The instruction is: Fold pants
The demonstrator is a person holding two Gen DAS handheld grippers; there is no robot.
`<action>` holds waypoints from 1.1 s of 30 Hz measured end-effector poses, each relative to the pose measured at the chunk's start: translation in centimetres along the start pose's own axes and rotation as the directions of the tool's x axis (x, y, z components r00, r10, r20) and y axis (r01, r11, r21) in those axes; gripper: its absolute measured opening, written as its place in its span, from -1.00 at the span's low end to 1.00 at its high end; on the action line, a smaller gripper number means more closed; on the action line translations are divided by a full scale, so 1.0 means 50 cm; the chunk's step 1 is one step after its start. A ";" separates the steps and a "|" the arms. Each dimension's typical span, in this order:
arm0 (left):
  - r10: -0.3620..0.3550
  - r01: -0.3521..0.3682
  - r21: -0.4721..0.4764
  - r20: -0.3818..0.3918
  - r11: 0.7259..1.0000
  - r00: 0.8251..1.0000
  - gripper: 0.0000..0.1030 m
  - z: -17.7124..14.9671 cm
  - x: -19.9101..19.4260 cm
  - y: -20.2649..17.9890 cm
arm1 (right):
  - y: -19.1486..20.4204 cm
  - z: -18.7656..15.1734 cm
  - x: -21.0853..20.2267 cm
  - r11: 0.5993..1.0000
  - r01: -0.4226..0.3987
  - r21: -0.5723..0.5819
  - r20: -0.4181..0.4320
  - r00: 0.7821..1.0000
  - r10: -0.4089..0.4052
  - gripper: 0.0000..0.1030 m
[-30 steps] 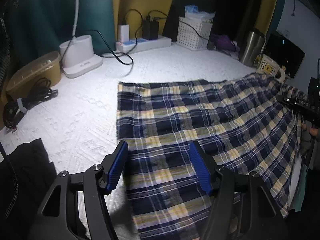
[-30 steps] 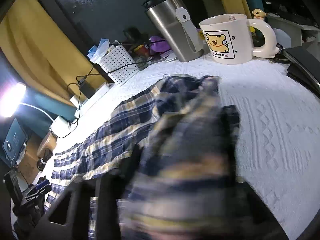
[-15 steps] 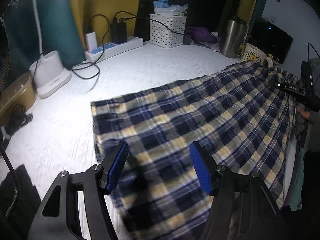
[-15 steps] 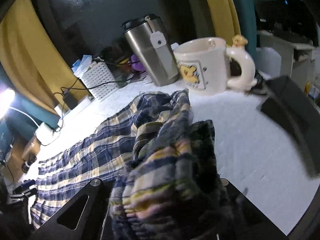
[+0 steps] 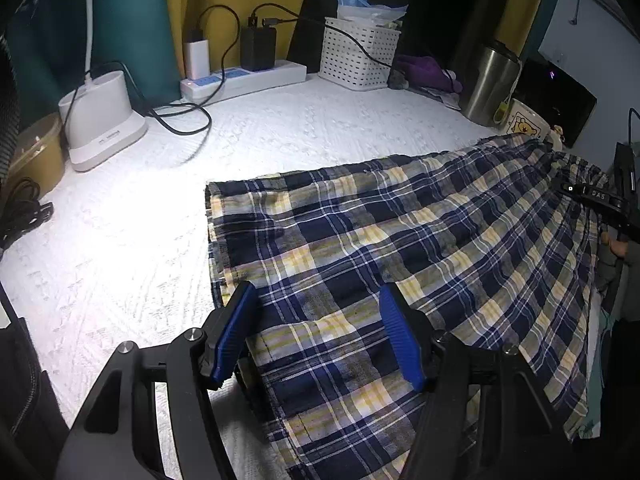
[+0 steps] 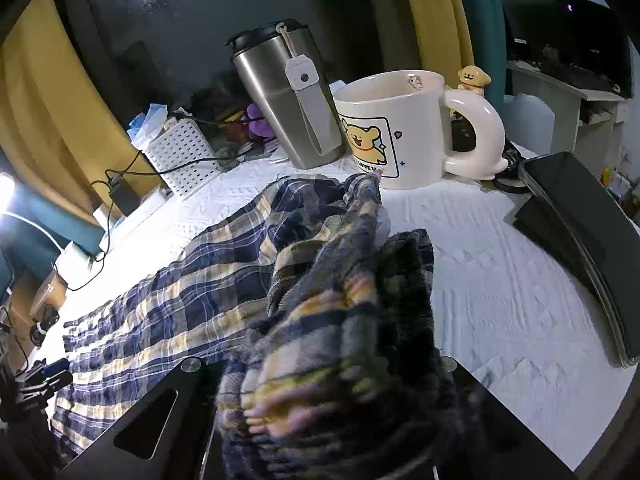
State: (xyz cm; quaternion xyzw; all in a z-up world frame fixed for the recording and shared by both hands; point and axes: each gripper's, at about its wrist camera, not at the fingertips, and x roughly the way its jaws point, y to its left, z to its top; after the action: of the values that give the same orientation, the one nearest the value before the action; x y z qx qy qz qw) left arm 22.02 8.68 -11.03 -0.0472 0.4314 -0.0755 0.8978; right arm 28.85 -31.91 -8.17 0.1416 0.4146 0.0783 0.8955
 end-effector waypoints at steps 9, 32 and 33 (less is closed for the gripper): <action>0.030 -0.026 -0.058 0.072 0.998 0.997 0.24 0.004 -0.039 0.029 | 0.035 -0.002 -0.029 0.999 0.006 -0.036 0.019 1.000 -0.005 -0.82; 0.111 -0.097 -0.071 0.235 0.993 0.966 0.24 -0.047 -0.199 0.060 | 0.222 -0.008 -0.141 0.977 -0.017 -0.214 0.100 0.994 0.039 -0.82; 0.114 -0.100 -0.071 0.238 0.993 0.965 0.24 -0.050 -0.204 0.061 | 0.229 -0.009 -0.142 0.976 -0.019 -0.219 0.099 0.994 0.042 -0.82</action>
State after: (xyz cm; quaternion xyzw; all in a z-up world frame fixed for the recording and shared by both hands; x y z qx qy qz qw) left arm 14.08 13.45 -5.24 -0.0587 0.3229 -0.0081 0.9446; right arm 23.66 -22.80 0.30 0.0529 0.3544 0.1297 0.9245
